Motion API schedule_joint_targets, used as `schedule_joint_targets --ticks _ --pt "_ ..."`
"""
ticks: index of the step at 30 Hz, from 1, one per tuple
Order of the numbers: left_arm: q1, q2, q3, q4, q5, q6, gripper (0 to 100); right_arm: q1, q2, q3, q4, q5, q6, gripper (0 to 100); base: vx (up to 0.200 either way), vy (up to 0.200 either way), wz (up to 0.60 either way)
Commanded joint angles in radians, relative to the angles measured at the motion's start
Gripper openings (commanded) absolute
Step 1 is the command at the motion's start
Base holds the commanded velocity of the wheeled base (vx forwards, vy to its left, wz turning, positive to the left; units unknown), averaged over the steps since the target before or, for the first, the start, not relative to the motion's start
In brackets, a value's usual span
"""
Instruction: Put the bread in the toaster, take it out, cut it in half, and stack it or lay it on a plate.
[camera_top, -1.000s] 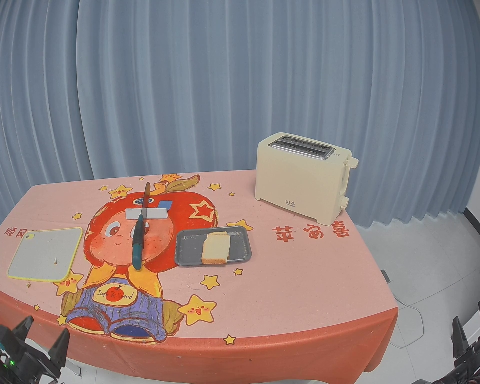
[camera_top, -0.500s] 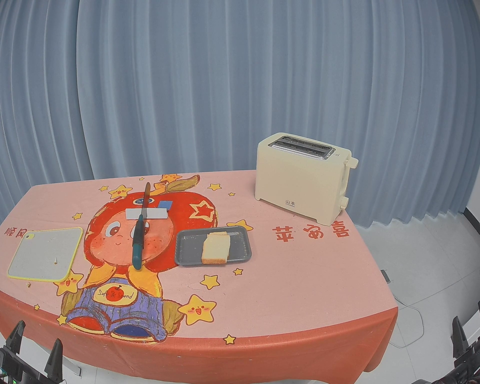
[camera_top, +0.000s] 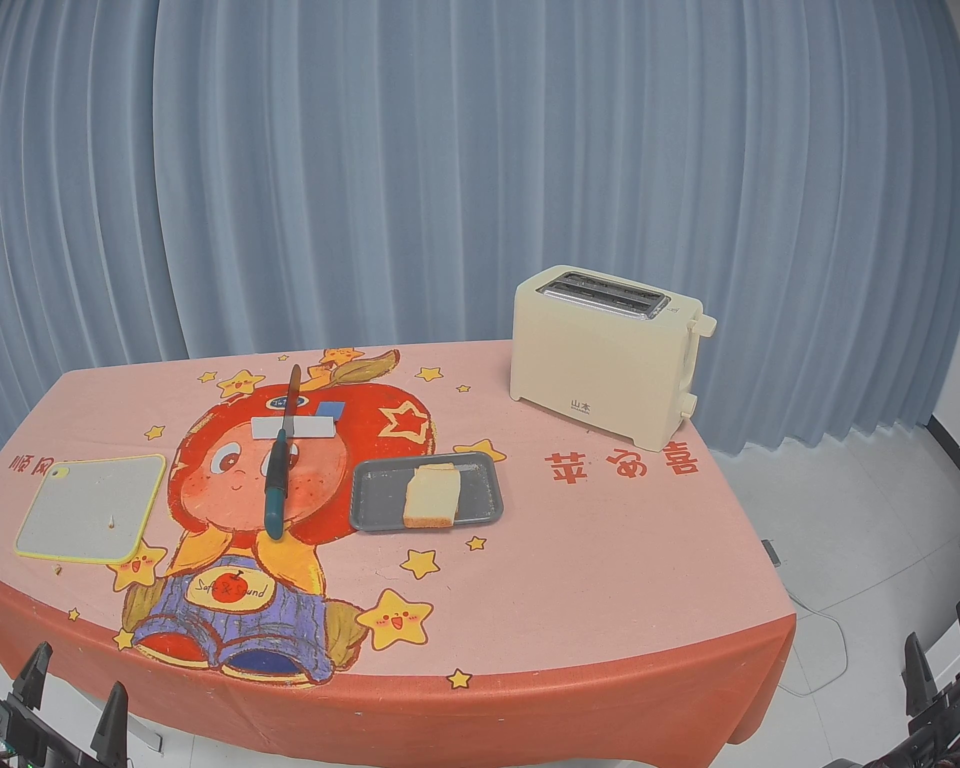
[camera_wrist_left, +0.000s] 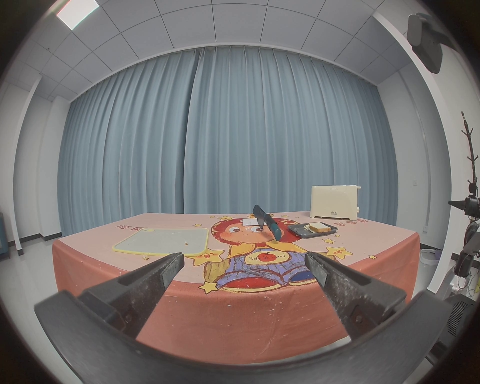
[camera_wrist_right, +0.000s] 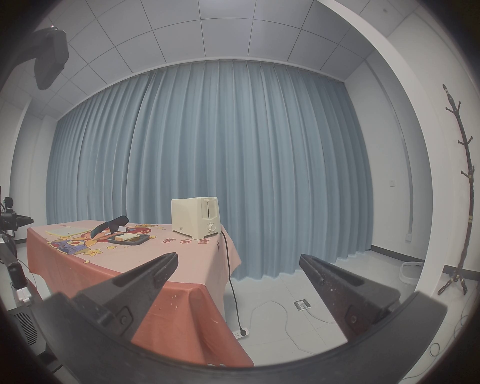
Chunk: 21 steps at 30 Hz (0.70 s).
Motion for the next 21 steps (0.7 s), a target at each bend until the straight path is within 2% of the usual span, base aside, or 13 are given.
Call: schedule_joint_targets --ticks 1,21 --pt "0.000 0.006 0.018 0.000 0.001 0.000 100 0.000 -0.016 0.018 0.000 0.001 0.000 100 0.000 0.000 0.00" --pt "0.000 0.006 0.018 0.000 0.005 -0.002 100 0.000 -0.016 0.018 -0.002 0.001 0.000 100 0.000 0.000 0.00"
